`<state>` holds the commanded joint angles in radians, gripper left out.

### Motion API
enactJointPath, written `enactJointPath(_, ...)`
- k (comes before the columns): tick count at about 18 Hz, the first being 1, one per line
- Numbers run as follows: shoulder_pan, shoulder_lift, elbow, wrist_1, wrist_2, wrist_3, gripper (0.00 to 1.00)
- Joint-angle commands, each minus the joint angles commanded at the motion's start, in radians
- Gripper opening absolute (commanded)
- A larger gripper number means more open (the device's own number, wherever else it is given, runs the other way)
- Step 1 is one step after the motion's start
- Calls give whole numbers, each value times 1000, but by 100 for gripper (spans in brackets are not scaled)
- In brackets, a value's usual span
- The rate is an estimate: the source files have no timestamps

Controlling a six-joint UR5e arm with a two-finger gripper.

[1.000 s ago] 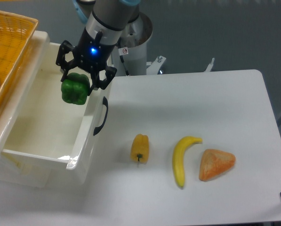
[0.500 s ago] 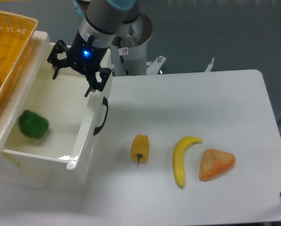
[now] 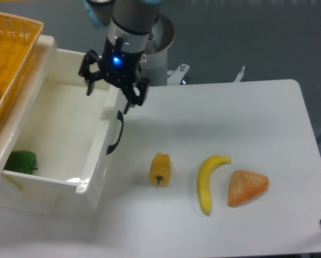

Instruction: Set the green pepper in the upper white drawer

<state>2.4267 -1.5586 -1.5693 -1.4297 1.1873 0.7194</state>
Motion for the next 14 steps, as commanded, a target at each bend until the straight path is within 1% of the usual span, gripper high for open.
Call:
enactJointPath(3,40,9,0,0,21,2,100)
enactJointPath(7,55,9,0,0,112,3,100)
enactJointPath(11,109,15,0,-15,118,28,100)
enactJointPath(14,138,14,-3,-15,123,52,100)
